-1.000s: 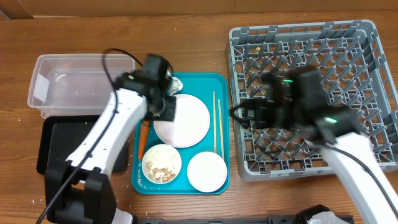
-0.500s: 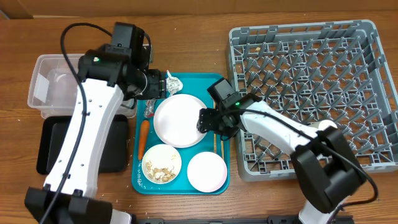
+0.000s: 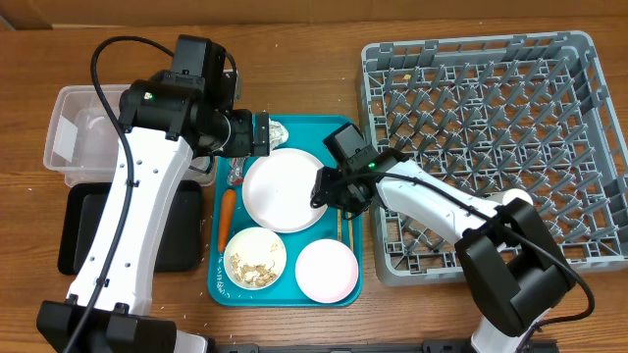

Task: Sort waste into correct bins and load items into the dishwasher
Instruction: 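Grasp the white plate with the right gripper and lift it, then carry the plate right and stand it upright in the rack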

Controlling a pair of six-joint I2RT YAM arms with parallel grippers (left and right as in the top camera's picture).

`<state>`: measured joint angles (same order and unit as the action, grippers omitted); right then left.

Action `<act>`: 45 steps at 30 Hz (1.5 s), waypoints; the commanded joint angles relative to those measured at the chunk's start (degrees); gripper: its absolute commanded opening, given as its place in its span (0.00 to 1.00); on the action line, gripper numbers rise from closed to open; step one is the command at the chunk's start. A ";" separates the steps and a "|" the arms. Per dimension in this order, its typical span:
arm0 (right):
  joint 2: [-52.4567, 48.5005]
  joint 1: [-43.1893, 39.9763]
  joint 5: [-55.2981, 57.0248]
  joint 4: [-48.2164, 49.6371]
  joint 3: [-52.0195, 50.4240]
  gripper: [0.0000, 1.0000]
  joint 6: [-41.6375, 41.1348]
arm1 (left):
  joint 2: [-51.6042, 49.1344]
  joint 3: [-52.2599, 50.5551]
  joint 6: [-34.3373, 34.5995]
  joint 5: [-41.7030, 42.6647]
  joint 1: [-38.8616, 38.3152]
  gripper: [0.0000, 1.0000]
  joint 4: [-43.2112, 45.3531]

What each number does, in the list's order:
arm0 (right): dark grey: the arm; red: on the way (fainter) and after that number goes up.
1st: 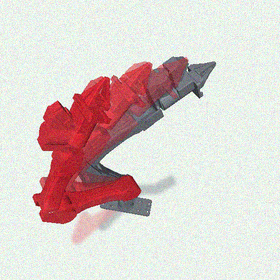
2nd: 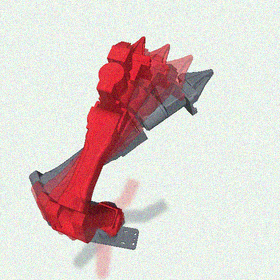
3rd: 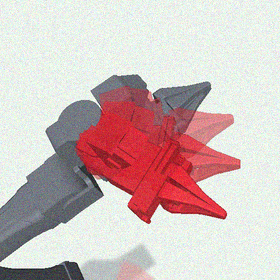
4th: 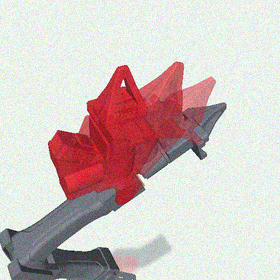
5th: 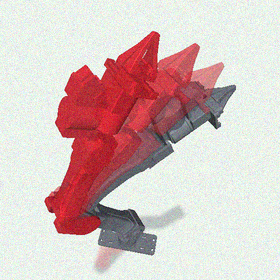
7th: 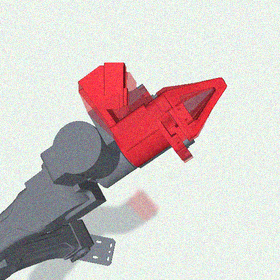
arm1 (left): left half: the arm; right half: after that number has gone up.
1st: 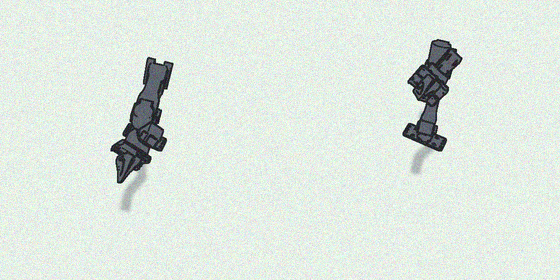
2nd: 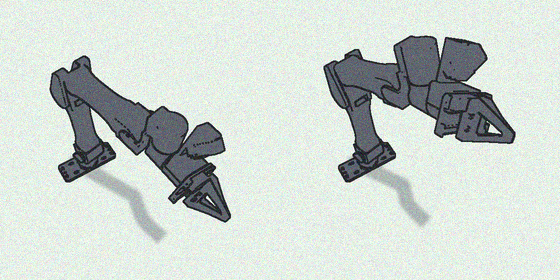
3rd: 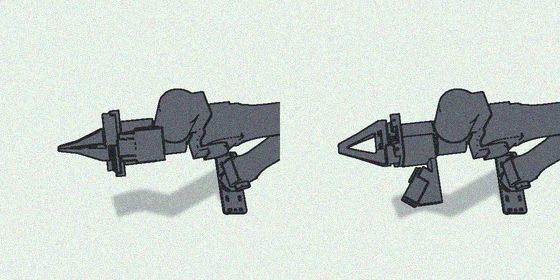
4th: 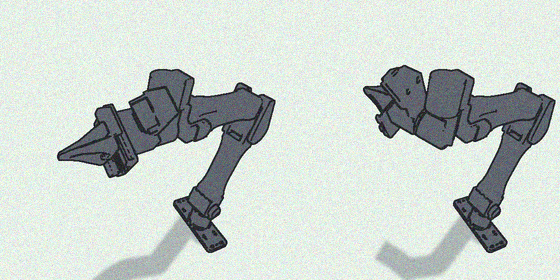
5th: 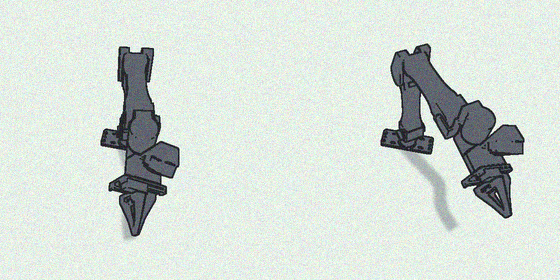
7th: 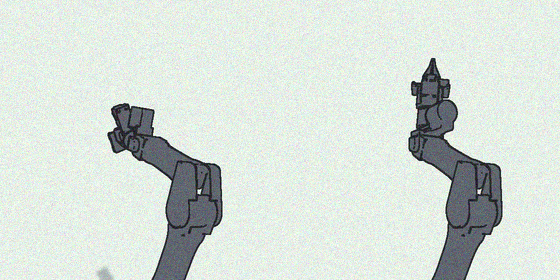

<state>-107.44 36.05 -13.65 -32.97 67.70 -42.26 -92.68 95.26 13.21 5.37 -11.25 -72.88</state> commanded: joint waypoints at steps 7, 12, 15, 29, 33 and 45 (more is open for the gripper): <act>-1.09 0.76 1.42 1.55 0.50 0.42 -1.33 | 0.76 1.11 -0.35 0.44 0.09 1.00 -0.44; -2.97 0.76 0.50 2.69 0.50 0.41 -1.31 | 0.76 1.11 -0.35 0.44 0.09 1.00 -0.42; -3.82 0.74 -0.83 2.97 0.50 0.38 -1.27 | 0.76 1.11 -0.35 0.44 0.07 1.00 -0.42; 10.36 0.61 4.11 -8.41 11.17 0.04 9.46 | 0.76 1.11 -0.33 0.44 0.09 1.00 -0.39; 15.89 -0.74 12.87 -16.02 15.06 0.04 9.73 | 0.76 1.11 -0.33 0.42 0.09 1.00 0.07; 21.84 -25.38 41.44 -38.38 17.18 0.04 9.29 | 0.76 1.11 -0.33 0.42 0.09 1.00 0.04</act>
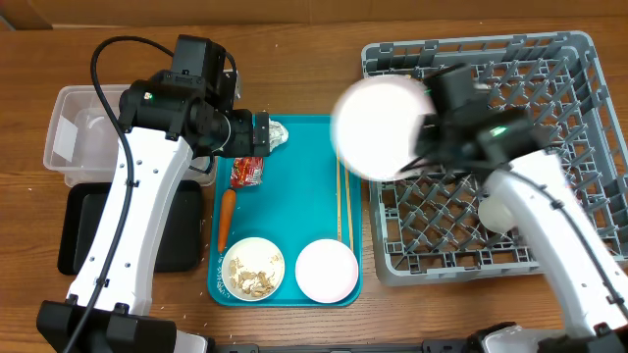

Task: Sort waste into correct bins and load items into the dishwasher
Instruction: 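Carry the plate right and stand it upright in the rack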

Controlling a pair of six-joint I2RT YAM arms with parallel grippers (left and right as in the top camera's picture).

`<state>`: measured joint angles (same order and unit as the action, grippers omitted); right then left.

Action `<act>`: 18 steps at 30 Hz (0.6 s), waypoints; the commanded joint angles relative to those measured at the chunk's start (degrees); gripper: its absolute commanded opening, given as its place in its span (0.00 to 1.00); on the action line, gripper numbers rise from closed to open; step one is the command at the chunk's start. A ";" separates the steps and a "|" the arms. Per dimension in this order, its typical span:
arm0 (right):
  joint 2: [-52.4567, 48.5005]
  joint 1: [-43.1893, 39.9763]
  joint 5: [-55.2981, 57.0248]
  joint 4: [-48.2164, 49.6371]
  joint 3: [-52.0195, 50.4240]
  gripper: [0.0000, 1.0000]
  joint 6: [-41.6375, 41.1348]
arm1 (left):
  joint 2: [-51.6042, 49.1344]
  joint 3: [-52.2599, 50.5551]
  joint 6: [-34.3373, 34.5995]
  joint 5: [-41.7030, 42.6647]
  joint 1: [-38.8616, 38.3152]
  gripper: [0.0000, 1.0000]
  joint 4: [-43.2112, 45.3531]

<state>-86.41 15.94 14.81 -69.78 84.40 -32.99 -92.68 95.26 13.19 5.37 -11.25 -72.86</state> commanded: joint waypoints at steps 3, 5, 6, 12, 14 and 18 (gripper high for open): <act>0.81 -9.81 27.17 -2.97 0.48 0.04 0.04 | 0.76 1.11 -0.31 0.44 0.09 1.00 0.02; 0.81 -10.62 33.55 -2.71 0.48 0.04 0.02 | 0.76 1.11 -0.31 0.42 0.09 1.00 0.04; 0.81 -10.64 35.71 -2.01 0.48 0.04 0.02 | 0.76 1.11 -0.31 0.44 0.09 1.00 0.04; -0.94 -11.23 54.29 9.40 -0.07 0.04 2.08 | 0.76 1.11 -0.31 0.44 0.09 1.00 0.02; -2.23 -11.89 56.02 14.86 -0.07 0.04 8.57 | 0.76 1.11 -0.31 0.42 0.09 1.00 0.02; -5.03 -14.49 50.51 20.50 -0.07 0.04 20.35 | 0.76 1.11 -0.31 0.42 0.09 1.00 0.04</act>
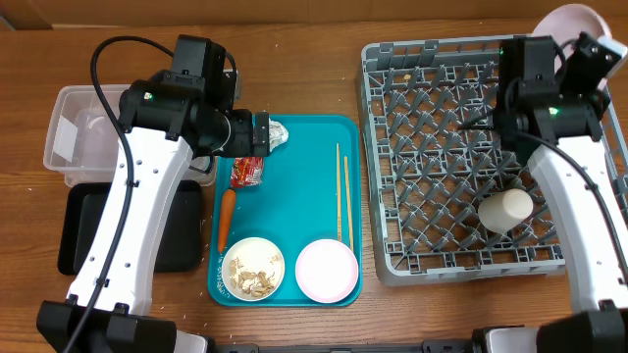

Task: Sort waste into correct bins and load items into the dishwasher
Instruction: 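Carry the plate right and stand it upright in the rack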

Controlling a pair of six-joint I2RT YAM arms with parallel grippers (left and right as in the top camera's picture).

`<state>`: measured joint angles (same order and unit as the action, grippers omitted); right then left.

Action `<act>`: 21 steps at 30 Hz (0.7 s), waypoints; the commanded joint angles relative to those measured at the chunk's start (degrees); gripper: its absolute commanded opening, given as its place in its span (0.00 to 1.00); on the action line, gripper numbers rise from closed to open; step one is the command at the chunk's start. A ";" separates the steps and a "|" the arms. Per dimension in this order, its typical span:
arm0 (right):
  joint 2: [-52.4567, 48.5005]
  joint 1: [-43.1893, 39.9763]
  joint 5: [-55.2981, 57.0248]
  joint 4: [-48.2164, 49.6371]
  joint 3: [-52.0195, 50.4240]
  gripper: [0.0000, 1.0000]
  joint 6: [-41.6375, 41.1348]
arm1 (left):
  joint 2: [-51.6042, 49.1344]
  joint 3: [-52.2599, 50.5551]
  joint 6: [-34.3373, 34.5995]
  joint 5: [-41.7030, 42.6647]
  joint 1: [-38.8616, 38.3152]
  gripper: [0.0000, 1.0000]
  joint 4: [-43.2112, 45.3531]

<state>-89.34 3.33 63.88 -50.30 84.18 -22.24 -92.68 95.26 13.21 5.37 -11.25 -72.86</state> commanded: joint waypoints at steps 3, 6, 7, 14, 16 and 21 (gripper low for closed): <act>-3.65 -3.58 -1.42 0.92 0.15 0.04 11.52 | 0.76 1.11 -0.33 0.44 0.09 1.00 0.04; -5.09 -4.07 -2.23 0.79 0.07 0.04 14.32 | 0.76 1.11 -0.33 0.44 0.09 1.00 0.04; -5.35 -4.04 -3.32 0.79 0.02 0.04 15.10 | 0.76 1.11 -0.33 0.44 0.09 1.00 0.04; -5.97 -3.85 -10.32 2.75 -2.78 0.04 19.50 | 0.76 1.11 -0.33 0.44 0.09 1.00 0.04; -6.16 -3.85 -8.85 3.89 -4.33 0.09 19.50 | 0.76 1.11 -0.33 0.44 0.09 1.00 0.04; -6.36 -3.82 -8.52 4.22 -5.03 0.10 19.54 | 0.76 1.11 -0.33 0.44 0.09 1.00 0.02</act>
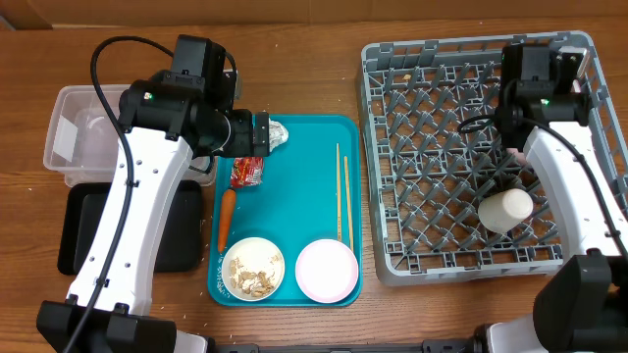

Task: Sort waste into correct bins and load items into the dishwasher
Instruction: 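Carry the plate right and stand it upright in the rack, then lower the right gripper onto a wooden chopstick and close it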

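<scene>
At the back right corner of the grey dish rack (442, 157), my right gripper (572, 65) is shut on the white plate (581, 61). The plate stands on edge, so only a thin sliver shows. A white cup (505, 209) lies in the rack. The teal tray (294, 186) holds chopsticks (340, 196), a carrot (226, 218), a red wrapper (245, 172), a foil ball (279, 133), a bowl of food scraps (255, 265) and an empty white bowl (327, 270). My left gripper (263, 134) stands open at the tray's back left, fingertips beside the foil ball.
A clear plastic bin (83, 132) sits at the far left, and a black bin (83, 230) lies in front of it, partly under my left arm. The rack fills the right side of the wooden table (294, 59).
My right gripper has come down from beyond the rack's back right corner. The plate has turned from tilted and face-on to edge-on at that corner. The left arm is unchanged.
My right gripper first gripped the rim of the white plate on the tray. Then it held the plate over the rack's left edge, then past the back right corner. Now the plate stands on edge at that corner. My left gripper stayed by the foil ball throughout.
</scene>
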Controlling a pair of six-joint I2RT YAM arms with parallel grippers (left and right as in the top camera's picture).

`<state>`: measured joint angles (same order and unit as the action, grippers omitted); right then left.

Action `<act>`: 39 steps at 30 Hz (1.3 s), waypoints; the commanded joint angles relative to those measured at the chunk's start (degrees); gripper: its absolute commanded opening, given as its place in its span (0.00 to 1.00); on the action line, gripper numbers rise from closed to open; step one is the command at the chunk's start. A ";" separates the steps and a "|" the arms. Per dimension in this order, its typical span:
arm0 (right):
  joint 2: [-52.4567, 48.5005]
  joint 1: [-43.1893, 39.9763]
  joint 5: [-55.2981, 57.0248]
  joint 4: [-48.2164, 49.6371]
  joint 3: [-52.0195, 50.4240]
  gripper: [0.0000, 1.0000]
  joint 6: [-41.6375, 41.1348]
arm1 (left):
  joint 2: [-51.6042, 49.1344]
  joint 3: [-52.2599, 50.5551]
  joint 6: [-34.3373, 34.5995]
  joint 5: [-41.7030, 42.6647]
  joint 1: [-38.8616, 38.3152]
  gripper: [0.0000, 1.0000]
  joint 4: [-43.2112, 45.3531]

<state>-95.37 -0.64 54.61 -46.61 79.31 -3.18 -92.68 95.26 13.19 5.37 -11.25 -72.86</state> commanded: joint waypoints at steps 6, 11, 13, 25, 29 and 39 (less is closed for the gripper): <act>0.57 2.86 0.70 -1.27 0.61 0.38 0.68 | 0.76 1.11 -0.31 0.42 0.09 1.00 0.04; 6.29 11.56 -14.14 -5.88 6.45 0.77 -0.04 | 0.76 1.11 -0.31 0.44 0.09 1.00 0.02; 8.22 15.69 -26.56 -8.90 9.09 0.77 -0.57 | 0.76 1.11 -0.31 0.42 0.09 1.00 0.04; 2.60 32.76 -56.72 -10.21 4.68 0.48 -29.94 | 0.76 1.11 -0.31 0.42 0.09 1.00 0.02; -4.98 34.34 -56.94 -8.09 1.49 0.41 -33.75 | 0.76 1.11 -0.31 0.42 0.09 1.00 0.04; -19.41 35.30 -58.66 -3.50 1.49 0.32 -35.01 | 0.76 1.11 -0.31 0.42 0.02 1.00 0.02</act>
<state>-113.23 34.30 -2.92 -50.96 80.47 -36.23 -92.68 95.26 13.19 5.37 -11.25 -72.86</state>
